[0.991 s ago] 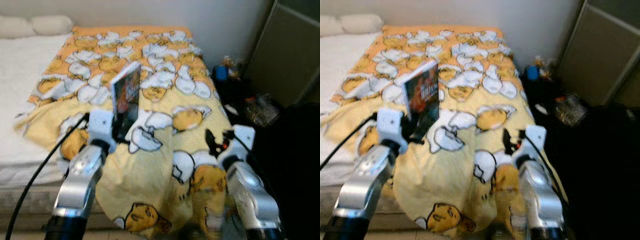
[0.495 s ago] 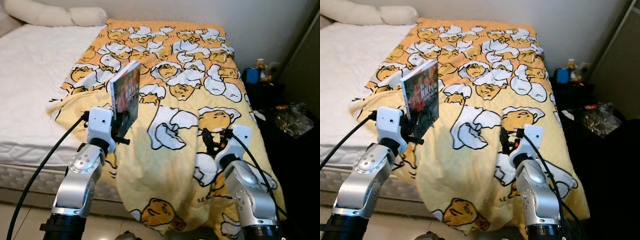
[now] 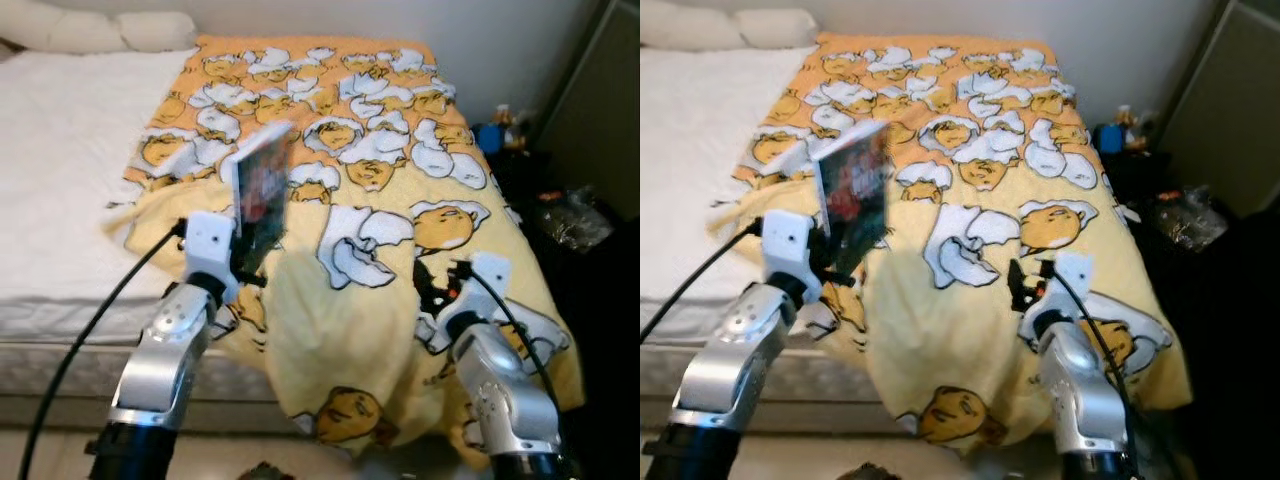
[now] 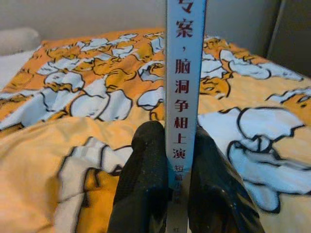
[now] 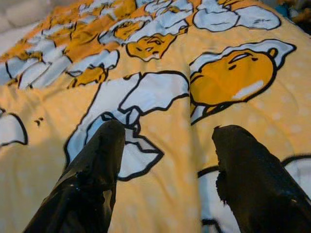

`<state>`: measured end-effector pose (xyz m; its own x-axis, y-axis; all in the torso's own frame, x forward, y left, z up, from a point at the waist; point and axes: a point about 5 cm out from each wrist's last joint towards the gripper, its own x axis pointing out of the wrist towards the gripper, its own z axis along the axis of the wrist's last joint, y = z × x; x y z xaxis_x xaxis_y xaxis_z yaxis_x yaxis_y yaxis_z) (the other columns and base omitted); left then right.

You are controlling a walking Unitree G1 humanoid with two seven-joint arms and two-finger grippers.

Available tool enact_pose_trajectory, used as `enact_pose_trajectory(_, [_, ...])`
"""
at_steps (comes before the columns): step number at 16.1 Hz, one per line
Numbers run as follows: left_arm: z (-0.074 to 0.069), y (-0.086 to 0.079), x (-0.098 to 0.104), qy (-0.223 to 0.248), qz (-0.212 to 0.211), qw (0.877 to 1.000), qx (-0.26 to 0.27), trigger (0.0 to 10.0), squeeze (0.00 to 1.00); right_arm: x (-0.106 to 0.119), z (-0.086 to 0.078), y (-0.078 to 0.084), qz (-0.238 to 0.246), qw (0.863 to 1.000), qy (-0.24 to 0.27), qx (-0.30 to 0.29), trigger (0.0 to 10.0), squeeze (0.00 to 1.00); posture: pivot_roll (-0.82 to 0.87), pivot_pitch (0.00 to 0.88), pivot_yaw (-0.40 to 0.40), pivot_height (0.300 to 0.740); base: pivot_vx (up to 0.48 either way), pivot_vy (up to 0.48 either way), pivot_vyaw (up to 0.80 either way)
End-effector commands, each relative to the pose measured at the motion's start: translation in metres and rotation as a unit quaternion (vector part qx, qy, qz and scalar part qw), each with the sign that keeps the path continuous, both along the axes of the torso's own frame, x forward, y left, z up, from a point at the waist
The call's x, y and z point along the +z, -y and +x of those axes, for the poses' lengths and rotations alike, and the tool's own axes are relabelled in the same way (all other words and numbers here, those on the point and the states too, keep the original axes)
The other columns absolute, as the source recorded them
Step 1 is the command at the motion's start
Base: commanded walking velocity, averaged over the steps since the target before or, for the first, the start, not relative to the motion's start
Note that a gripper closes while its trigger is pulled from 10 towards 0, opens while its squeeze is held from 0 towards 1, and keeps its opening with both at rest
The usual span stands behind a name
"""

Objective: Clean up the room

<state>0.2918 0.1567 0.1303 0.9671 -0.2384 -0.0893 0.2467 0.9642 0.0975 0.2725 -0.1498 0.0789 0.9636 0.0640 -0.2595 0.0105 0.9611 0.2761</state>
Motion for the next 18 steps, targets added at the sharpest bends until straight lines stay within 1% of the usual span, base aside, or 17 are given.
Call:
enact_pose_trajectory(1, [0.0026, -0.0031, 0.0097, 0.019, 0.005, 1.0, 0.002, 10.0, 0.0, 0.0022, 0.0009, -0.004, 0.004, 1.0, -0.001, 0.003, 10.0, 0.0, 0.0, 0.0, 0.041, 0.74, 0.0, 0.416, -0.51])
enact_pose_trajectory(7, [0.0047, -0.0029, 0.0093, 0.014, 0.009, 1.0, -0.001, 10.0, 0.0, 0.0027, 0.0032, -0.0023, 0.003, 1.0, -0.001, -0.002, 10.0, 0.0, 0.0, 0.0, 0.052, 0.74, 0.0, 0.416, -0.59])
enact_pose_trajectory(13, [0.0042, -0.0069, 0.0104, 0.014, 0.013, 1.0, 0.002, 10.0, 0.0, 0.0031, 0.0081, -0.0076, -0.011, 1.0, 0.005, -0.009, 10.0, 0.0, 0.02, 0.0, 0.043, 0.74, 0.0, 0.418, 0.0])
enact_pose_trajectory(18, [0.006, -0.009, 0.0107, 0.014, 0.017, 1.0, 0.004, 10.0, 0.0, 0.0042, 0.0102, -0.0058, -0.009, 1.0, 0.012, -0.014, 10.0, 0.0, 0.02, 0.0, 0.049, 0.74, 0.0, 0.415, 0.0])
